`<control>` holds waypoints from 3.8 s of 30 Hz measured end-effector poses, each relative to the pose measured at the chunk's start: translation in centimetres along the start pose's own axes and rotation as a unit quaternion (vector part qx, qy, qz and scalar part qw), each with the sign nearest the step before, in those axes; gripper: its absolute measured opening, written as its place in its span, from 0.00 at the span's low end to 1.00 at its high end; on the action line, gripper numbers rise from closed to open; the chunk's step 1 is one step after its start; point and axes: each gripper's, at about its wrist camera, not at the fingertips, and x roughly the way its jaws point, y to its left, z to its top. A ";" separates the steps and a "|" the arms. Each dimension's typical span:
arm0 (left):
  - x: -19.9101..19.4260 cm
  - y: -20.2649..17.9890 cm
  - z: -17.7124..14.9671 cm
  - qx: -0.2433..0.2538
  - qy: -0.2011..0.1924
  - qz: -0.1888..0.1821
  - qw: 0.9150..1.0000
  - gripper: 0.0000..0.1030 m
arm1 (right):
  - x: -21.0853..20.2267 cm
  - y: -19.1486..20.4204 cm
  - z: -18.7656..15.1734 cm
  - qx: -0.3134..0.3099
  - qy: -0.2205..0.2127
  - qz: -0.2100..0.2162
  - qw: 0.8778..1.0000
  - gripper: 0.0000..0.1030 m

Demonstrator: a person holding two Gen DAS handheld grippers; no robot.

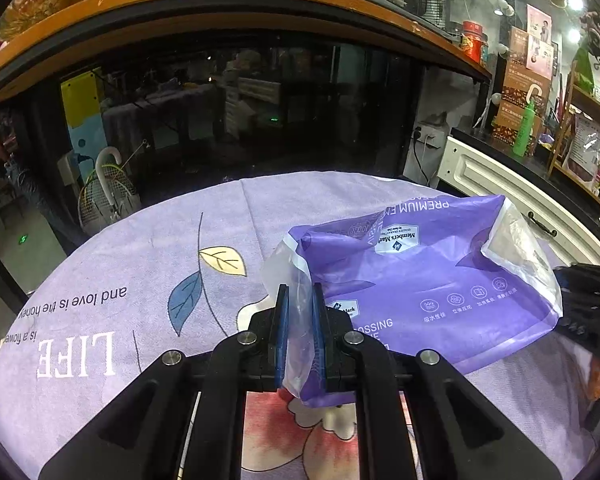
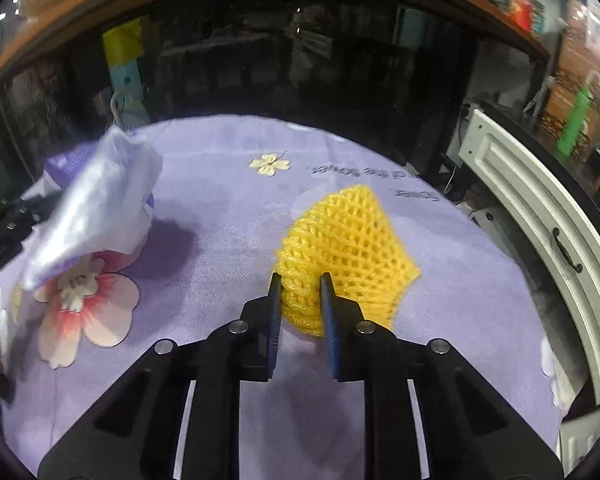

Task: Collect trash
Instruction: 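Grasp the purple tissue pack with the left tool while the right tool grasps the yellow net, then carry the tissue pack and yellow net over the bin and open both tools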

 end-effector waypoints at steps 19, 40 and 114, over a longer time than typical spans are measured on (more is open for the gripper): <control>-9.3 -4.6 -4.1 0.034 -0.012 -0.034 0.999 0.11 | -16.7 0.6 -9.6 0.020 -0.054 0.036 0.998 0.18; -22.8 -13.3 -13.0 0.087 -0.041 -0.094 0.991 0.11 | -32.1 -0.7 -26.7 0.059 -0.092 -0.013 0.994 0.19; -17.7 -44.0 -29.5 0.306 0.124 -0.235 0.914 0.25 | -40.0 -13.6 -54.7 0.328 -0.039 -0.177 0.927 0.58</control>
